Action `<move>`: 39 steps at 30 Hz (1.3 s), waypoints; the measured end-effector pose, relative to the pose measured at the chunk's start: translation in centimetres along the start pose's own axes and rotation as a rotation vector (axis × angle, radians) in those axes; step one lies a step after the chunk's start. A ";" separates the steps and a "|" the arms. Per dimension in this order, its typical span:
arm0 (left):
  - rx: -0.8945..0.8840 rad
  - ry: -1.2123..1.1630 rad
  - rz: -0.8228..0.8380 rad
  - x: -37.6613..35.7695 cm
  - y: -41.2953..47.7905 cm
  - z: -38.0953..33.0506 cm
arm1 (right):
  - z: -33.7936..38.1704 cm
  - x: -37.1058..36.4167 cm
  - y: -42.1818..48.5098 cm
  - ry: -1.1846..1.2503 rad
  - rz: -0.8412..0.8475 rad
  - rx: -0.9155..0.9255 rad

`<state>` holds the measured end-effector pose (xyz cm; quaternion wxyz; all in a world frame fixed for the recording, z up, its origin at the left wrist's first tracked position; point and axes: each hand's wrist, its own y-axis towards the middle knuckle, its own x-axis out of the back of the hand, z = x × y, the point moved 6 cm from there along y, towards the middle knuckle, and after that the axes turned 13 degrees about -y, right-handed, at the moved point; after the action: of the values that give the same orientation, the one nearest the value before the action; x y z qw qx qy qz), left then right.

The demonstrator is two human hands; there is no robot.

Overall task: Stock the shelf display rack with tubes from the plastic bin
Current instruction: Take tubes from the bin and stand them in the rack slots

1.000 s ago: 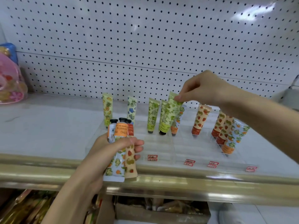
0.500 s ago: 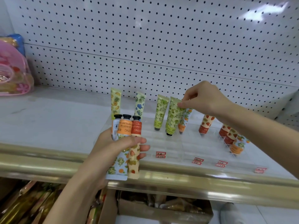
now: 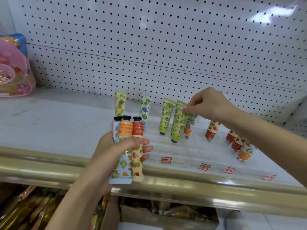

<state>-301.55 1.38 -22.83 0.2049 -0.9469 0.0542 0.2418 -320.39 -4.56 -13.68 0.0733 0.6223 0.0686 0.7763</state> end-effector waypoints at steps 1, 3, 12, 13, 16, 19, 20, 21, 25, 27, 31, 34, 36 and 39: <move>-0.015 -0.020 -0.007 0.3 0.1 0.0 | 0.0 0.0 0.0 0.001 0.002 0.001; -0.051 -0.073 -0.014 0.6 0.2 0.0 | -0.1 -0.2 0.1 0.003 0.006 0.006; 0.004 -0.013 0.057 0.0 0.4 0.7 | -0.1 -0.5 0.6 -0.022 -0.003 0.020; -0.001 -0.011 0.053 0.0 0.5 0.7 | -0.1 -0.5 0.6 -0.024 -0.005 0.021; 0.003 0.014 0.047 -0.3 0.5 0.6 | -0.1 -0.5 0.6 -0.026 -0.015 0.020; -0.001 0.031 0.041 -0.2 0.6 0.6 | -0.2 -0.5 0.5 -0.028 -0.023 0.024; -0.012 0.023 0.039 -0.3 0.5 0.5 | -0.2 -0.5 0.5 -0.028 -0.024 0.025; -0.019 0.017 0.043 -0.3 0.4 0.5 | -0.2 -0.5 0.5 -0.027 -0.025 0.026; -0.018 -0.005 0.018 -1.0 1.0 0.8 | -0.3 -0.2 0.3 -0.020 -0.027 0.033; 0.000 -0.016 -0.012 -1.0 1.0 0.9 | -0.4 0.1 0.1 0.001 -0.033 0.035; -0.007 -0.047 0.043 -1.5 1.1 1.3 | -0.5 1.0 -0.7 0.005 -0.081 0.074; -0.055 -0.079 0.109 -1.7 0.7 1.9 | -0.3 1.5 -2.1 0.032 -0.116 0.124; -0.185 -0.084 0.095 -1.3 0.5 2.1 | 0.1 1.3 -3.7 0.100 -0.078 0.176; -0.305 -0.169 0.115 -1.0 -0.2 2.0 | 0.7 -0.4 -6.4 0.199 0.068 0.255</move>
<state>-303.26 2.40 -23.89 0.0485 -0.9387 0.0534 0.3371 -319.40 1.65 -15.16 -0.0399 0.5485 0.1525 0.8212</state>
